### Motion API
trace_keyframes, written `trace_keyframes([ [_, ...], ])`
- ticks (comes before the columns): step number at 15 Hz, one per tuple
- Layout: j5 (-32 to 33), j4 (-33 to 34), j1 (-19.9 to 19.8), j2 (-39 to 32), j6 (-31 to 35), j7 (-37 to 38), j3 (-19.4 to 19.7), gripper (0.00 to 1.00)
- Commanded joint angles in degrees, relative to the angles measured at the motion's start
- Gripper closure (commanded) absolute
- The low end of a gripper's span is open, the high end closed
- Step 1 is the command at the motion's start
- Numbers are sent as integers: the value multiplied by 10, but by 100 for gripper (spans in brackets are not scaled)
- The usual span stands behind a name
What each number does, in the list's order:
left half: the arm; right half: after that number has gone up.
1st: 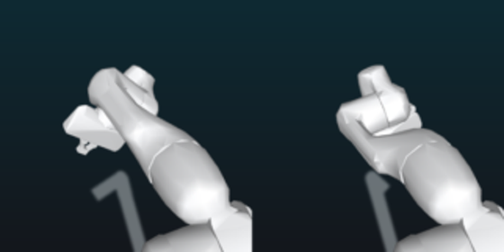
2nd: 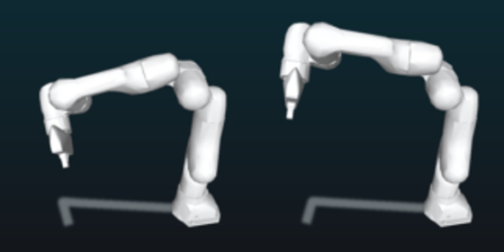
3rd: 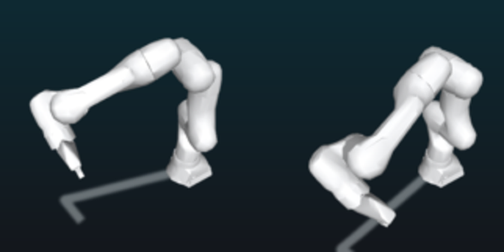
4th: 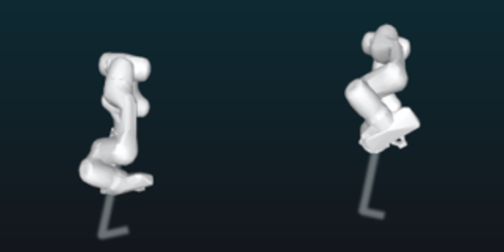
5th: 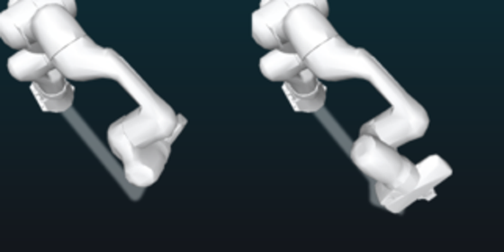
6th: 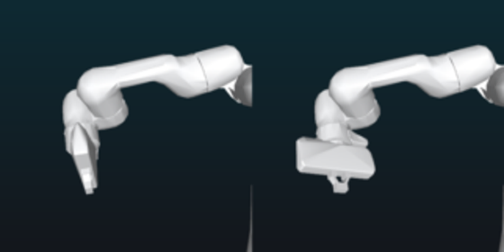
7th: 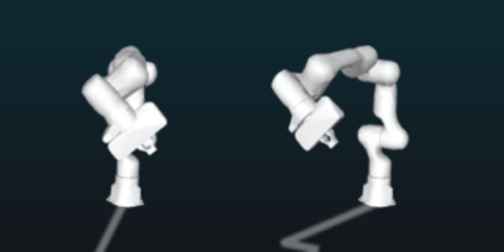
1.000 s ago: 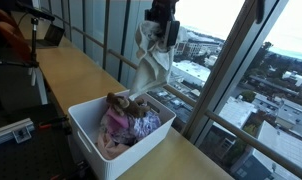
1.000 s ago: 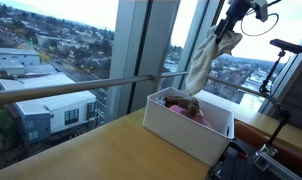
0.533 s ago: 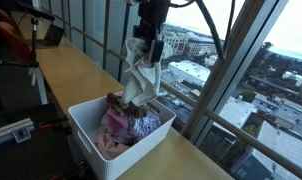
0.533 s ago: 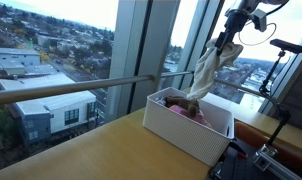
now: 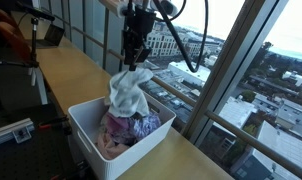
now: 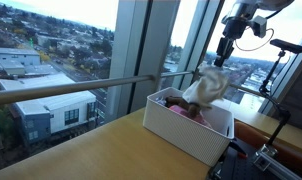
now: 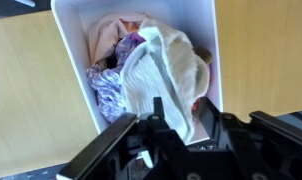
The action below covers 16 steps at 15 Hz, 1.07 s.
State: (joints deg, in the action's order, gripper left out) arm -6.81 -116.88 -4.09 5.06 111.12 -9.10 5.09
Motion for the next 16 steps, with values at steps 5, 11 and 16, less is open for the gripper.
trace_keyframes([
  [5, 2, -36, 9, 41, 2, 3, -6, 1],
  [11, -1, -47, 13, 53, 1, 6, -7, 0],
  [16, 0, -36, 12, 37, -1, 1, -4, 0],
])
